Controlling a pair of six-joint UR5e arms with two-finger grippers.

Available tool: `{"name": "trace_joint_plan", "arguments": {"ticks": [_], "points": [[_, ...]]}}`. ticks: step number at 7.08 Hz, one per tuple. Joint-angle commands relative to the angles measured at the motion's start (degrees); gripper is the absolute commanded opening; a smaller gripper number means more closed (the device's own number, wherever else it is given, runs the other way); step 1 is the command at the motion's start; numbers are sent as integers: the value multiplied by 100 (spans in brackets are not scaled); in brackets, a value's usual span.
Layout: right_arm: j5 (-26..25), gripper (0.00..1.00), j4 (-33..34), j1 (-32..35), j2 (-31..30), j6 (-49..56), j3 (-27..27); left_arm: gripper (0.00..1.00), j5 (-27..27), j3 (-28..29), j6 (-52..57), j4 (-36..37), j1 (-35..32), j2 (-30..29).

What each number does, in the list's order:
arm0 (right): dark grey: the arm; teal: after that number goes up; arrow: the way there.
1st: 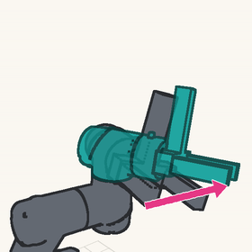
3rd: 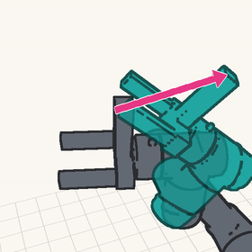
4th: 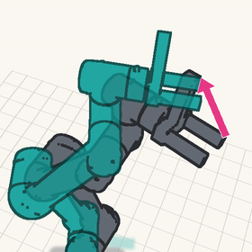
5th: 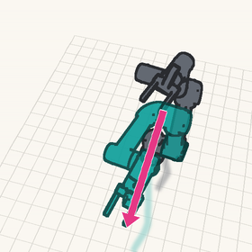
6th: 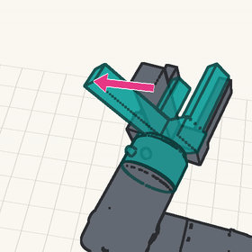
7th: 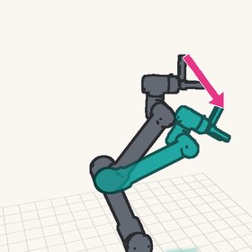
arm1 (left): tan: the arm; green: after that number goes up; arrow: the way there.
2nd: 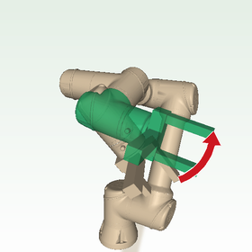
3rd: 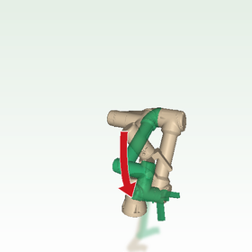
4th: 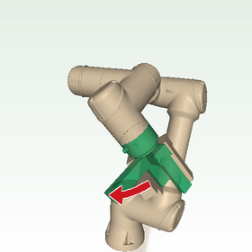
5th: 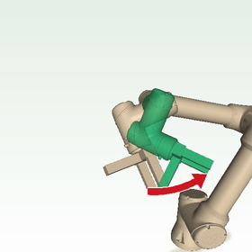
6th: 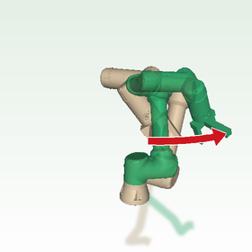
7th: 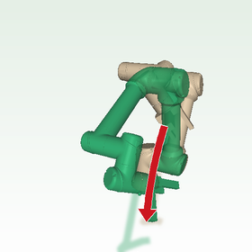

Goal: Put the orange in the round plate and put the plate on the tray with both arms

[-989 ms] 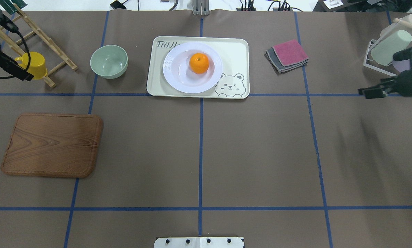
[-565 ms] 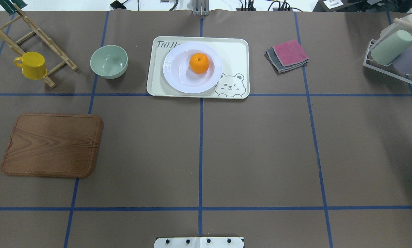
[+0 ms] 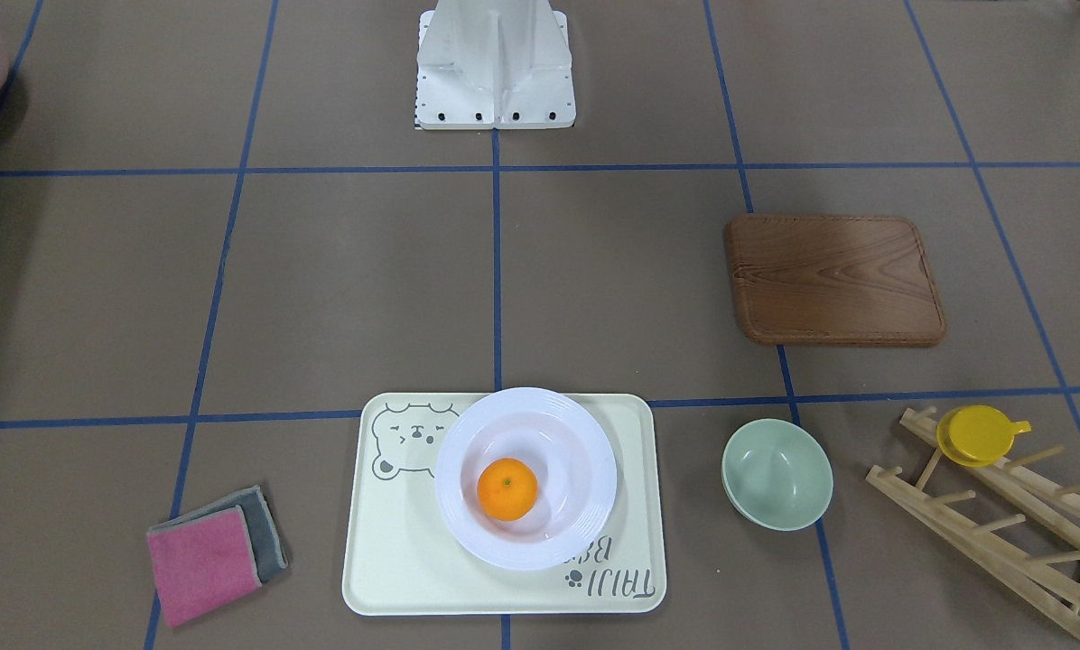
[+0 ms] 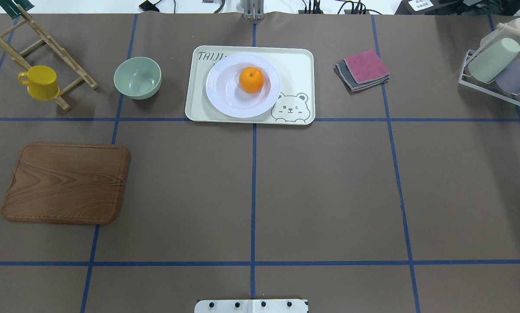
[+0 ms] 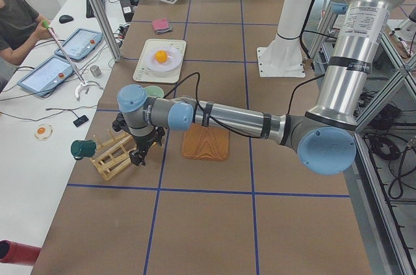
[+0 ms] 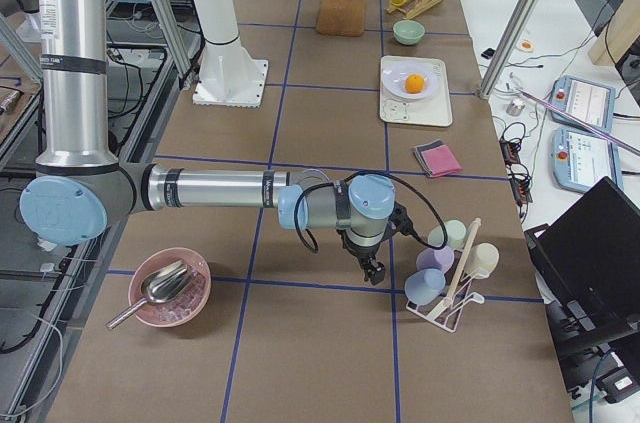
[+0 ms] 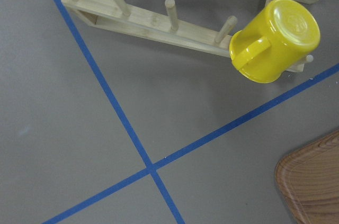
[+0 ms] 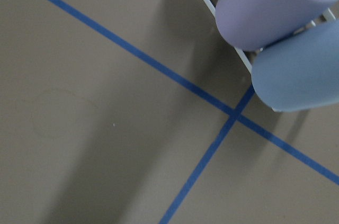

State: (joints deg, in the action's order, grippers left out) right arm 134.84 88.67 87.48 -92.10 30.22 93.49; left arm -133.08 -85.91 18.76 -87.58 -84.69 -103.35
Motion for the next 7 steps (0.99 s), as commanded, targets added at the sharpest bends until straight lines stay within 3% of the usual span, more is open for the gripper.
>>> {"name": "trace_joint_plan", "arguments": {"ticks": [1,3,4,6,7], "points": [[16,100,282,-125,130,73,-6,100,-42,-4,-30,564,-39,-44],[-9,100,1925,-179,1022,63,-15,100,-34,-31,31,488,-65,60],[-19,100,1996,-162,931,107,37,100,-34,-144,31,444,-74,261],[-27,100,1988,-188,982,81,-6,100,-42,-390,-47,-587,-74,1076],[-27,100,1988,-188,1035,72,-15,100,-51,-330,-48,-611,-74,1124]]}}
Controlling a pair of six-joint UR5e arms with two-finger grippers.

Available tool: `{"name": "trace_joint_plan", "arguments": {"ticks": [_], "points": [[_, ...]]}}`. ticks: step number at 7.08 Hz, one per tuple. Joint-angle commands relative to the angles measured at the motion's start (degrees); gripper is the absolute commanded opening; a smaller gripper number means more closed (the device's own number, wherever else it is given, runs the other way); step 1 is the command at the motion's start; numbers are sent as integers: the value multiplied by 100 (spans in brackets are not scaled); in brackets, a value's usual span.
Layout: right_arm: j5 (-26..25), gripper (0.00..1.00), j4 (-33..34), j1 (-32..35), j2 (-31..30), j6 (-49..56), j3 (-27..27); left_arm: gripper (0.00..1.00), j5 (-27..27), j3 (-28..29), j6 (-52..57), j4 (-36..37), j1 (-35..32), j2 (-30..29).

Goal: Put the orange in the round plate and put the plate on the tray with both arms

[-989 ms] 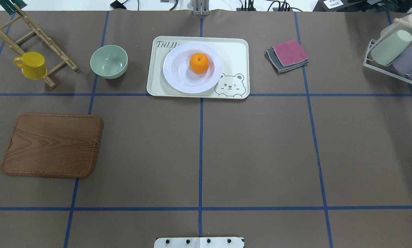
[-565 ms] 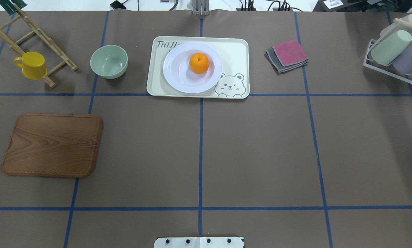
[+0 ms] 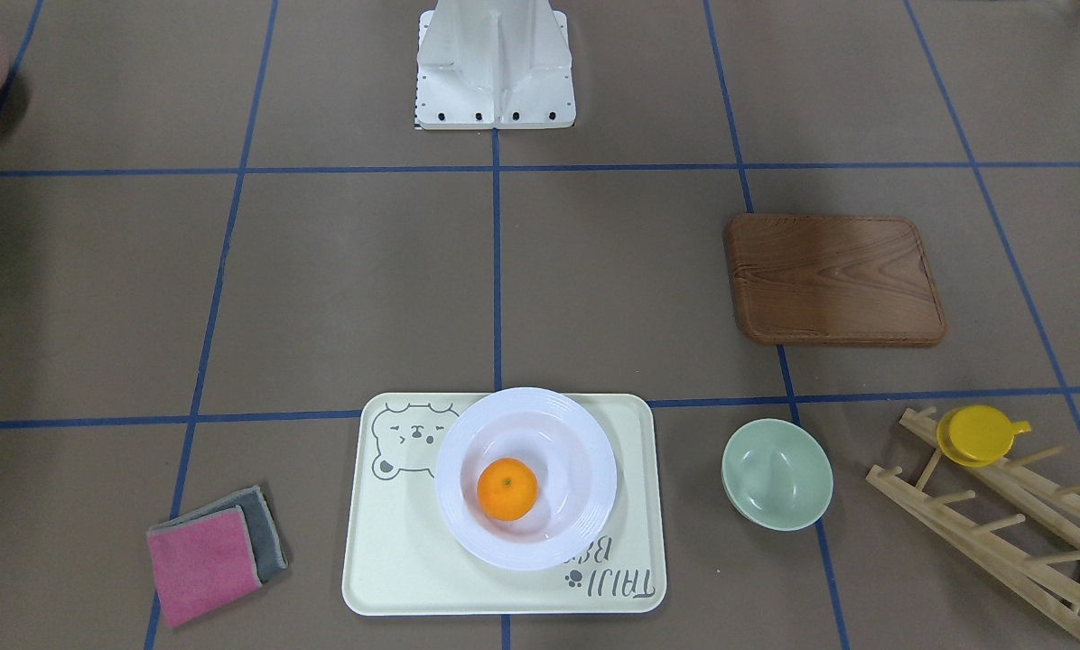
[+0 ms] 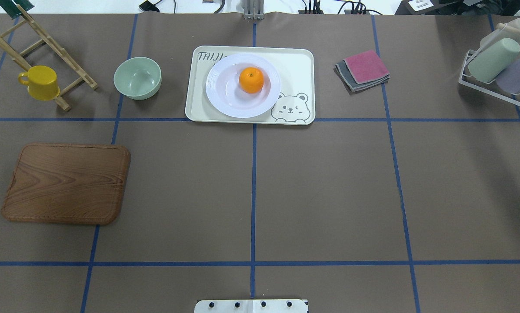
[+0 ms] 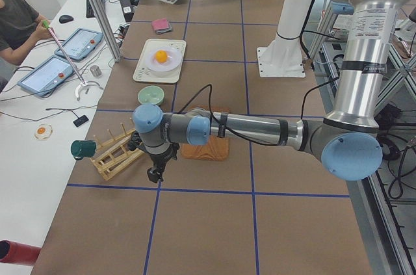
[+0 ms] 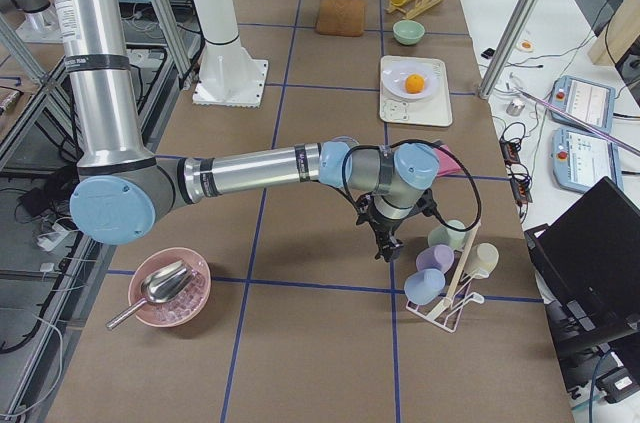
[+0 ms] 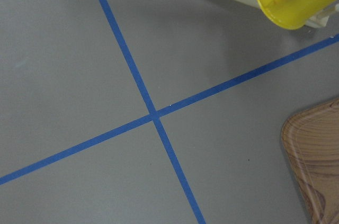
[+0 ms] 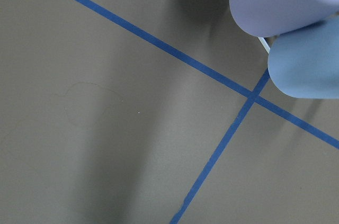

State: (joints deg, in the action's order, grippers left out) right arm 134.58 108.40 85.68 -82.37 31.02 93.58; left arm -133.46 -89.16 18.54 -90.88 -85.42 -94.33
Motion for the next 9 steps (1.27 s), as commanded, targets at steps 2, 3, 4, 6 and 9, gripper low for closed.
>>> {"name": "trace_joint_plan", "arguments": {"ticks": [2,3,4,6,9], "points": [[42,100,-143,-7,55,-401,-120,100,-432,-57,-52,-273,-9,135],[42,100,-231,-7,55,-421,-155,100,-470,-66,-444,-108,-18,47],[33,100,-232,-16,46,-421,-156,100,-479,-118,-508,-45,-88,81],[42,100,-232,-16,46,-430,-68,100,-566,-276,-518,-44,-132,160],[51,100,-301,-25,-33,-421,-94,100,-804,-821,-527,-62,-185,626]]}}
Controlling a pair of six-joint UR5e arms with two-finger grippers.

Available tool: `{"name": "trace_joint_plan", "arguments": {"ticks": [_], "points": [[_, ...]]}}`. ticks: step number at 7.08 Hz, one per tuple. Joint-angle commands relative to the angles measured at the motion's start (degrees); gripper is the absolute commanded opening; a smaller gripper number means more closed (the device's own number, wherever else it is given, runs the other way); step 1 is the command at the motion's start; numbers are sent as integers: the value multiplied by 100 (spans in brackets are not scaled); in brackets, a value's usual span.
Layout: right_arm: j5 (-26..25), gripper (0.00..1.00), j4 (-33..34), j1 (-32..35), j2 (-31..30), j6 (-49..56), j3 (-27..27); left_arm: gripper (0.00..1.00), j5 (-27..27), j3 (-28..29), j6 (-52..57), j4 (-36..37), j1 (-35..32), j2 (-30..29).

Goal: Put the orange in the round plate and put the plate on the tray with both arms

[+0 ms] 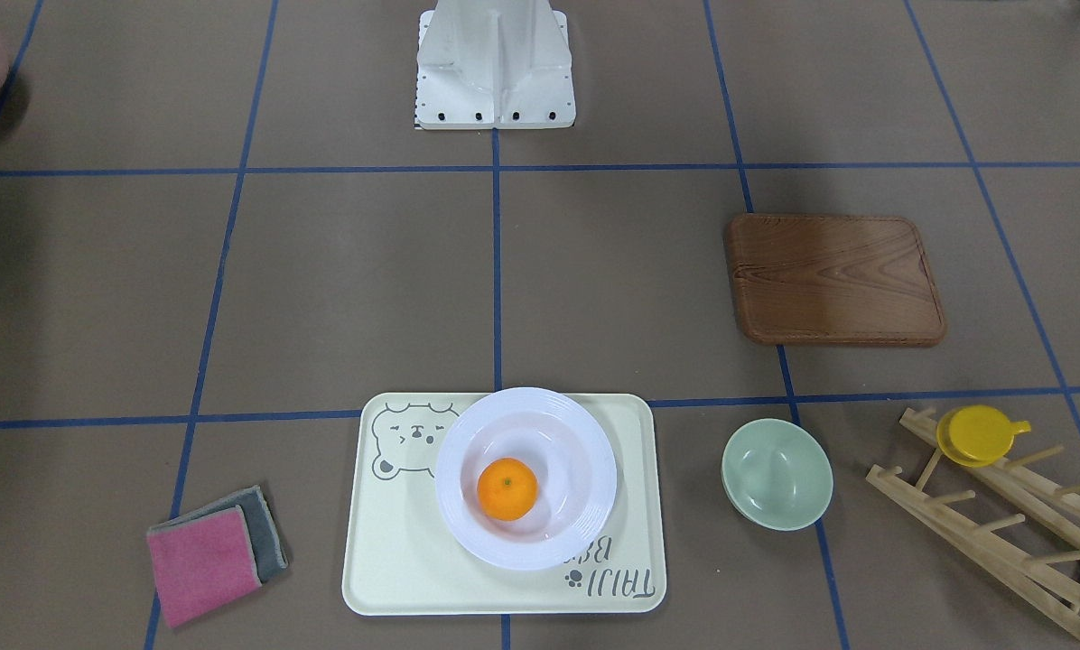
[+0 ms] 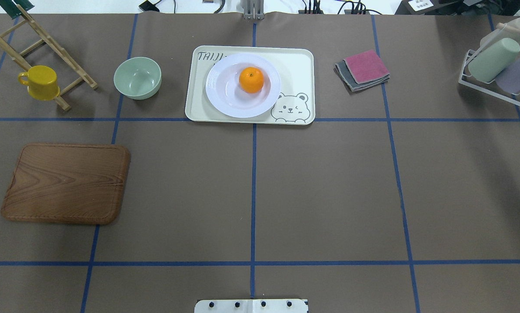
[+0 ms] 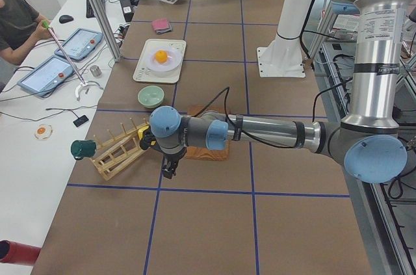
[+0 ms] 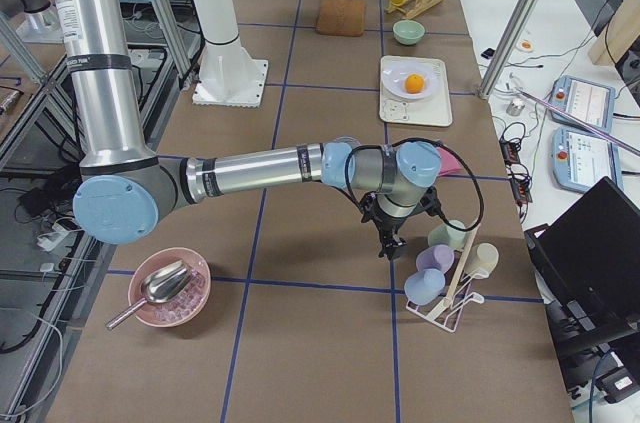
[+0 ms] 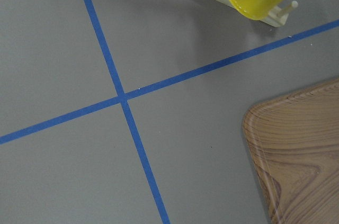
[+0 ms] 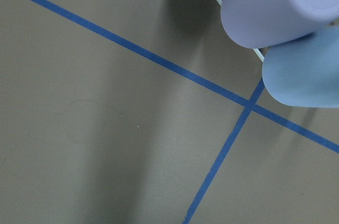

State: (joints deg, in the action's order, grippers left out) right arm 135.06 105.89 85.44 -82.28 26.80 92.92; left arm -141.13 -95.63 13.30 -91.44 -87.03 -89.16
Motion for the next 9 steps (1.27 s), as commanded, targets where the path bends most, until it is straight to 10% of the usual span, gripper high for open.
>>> {"name": "trace_joint_plan", "arguments": {"ticks": [1,4,9], "points": [[12,100,-121,7,-68,-8,50,100,-46,-436,-2,-6,-25,414],[29,100,-139,16,-244,-26,568,100,-37,-1176,-221,12,-42,1215],[3,100,-121,25,-473,-26,543,100,-2,-1160,-1321,-41,-95,859]]}}
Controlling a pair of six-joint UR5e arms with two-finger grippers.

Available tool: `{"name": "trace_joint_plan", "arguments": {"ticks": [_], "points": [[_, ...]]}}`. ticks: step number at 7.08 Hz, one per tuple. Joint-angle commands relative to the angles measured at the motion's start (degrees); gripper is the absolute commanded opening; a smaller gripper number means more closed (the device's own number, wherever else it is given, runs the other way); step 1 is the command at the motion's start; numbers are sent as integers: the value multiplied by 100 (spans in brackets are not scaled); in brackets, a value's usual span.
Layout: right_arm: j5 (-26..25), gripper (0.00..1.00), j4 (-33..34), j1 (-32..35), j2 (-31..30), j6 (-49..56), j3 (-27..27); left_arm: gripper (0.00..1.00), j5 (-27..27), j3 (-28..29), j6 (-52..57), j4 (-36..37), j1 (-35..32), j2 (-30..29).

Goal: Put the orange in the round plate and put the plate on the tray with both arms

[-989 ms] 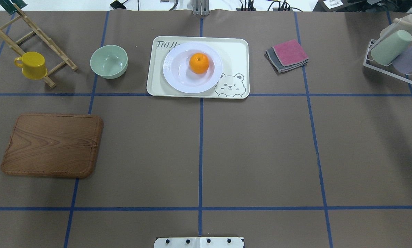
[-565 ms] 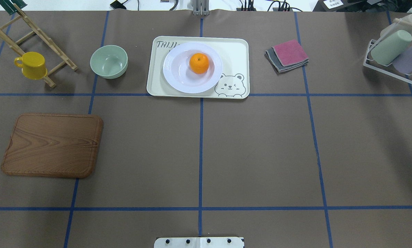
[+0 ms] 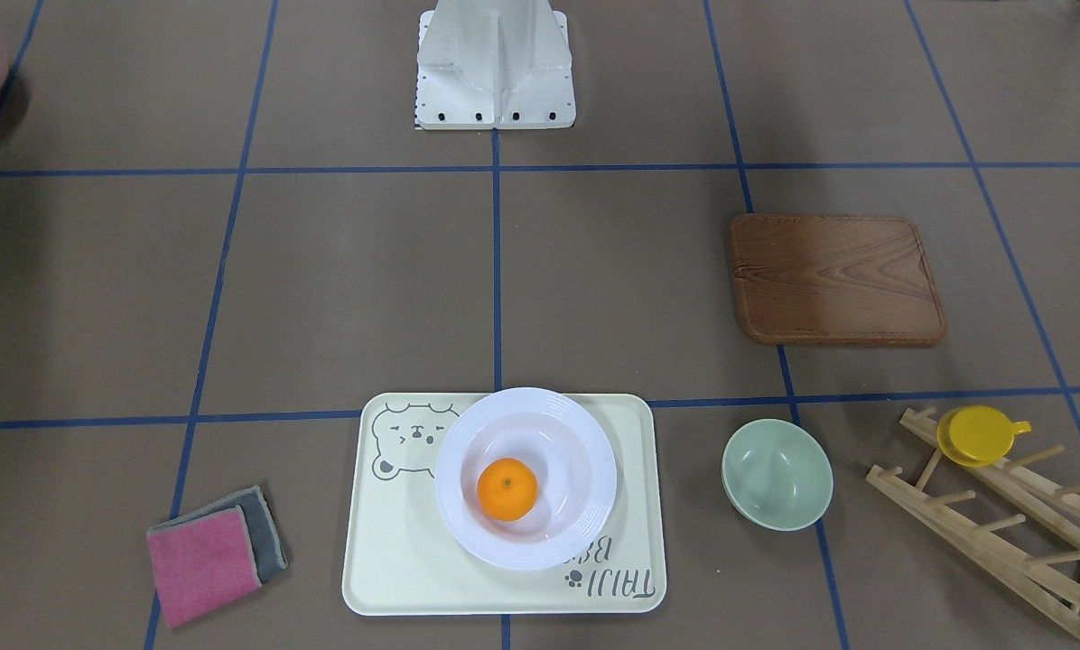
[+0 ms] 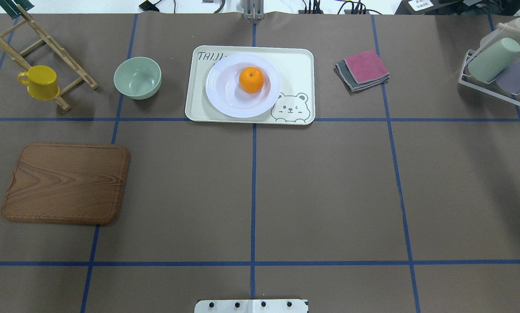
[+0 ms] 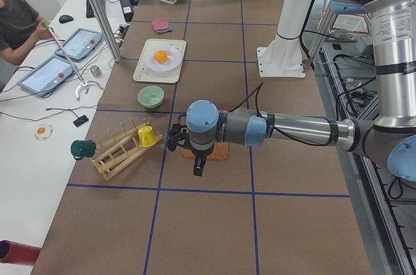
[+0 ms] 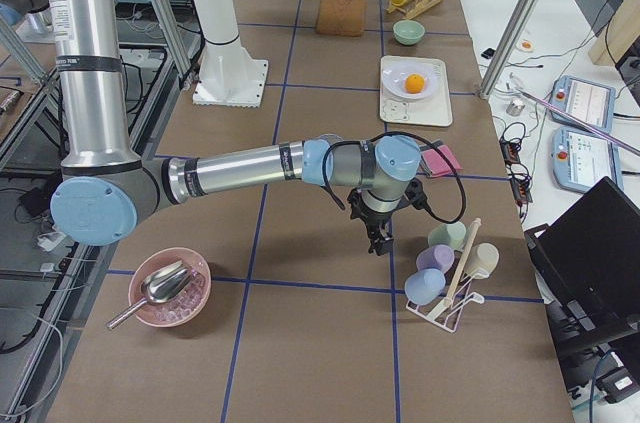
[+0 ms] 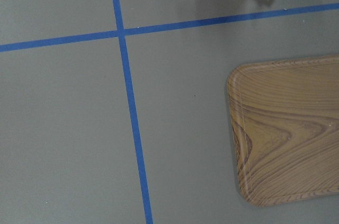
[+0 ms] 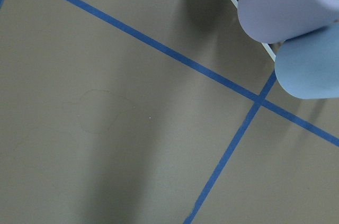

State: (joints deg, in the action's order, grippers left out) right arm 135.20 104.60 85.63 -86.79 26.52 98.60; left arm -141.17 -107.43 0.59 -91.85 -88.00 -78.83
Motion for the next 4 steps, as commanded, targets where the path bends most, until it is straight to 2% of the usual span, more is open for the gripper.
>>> {"name": "trace_joint_plan", "arguments": {"ticks": [1,2,4], "points": [[-29,100,-1,76,-100,-15,-25,100,184,29,-67,1,2,-264],[-38,100,-1,120,-101,-381,-25,100,386,12,-67,-8,11,-265],[-56,100,-9,138,-285,-613,-7,100,336,-50,-67,-8,2,-273]]}}
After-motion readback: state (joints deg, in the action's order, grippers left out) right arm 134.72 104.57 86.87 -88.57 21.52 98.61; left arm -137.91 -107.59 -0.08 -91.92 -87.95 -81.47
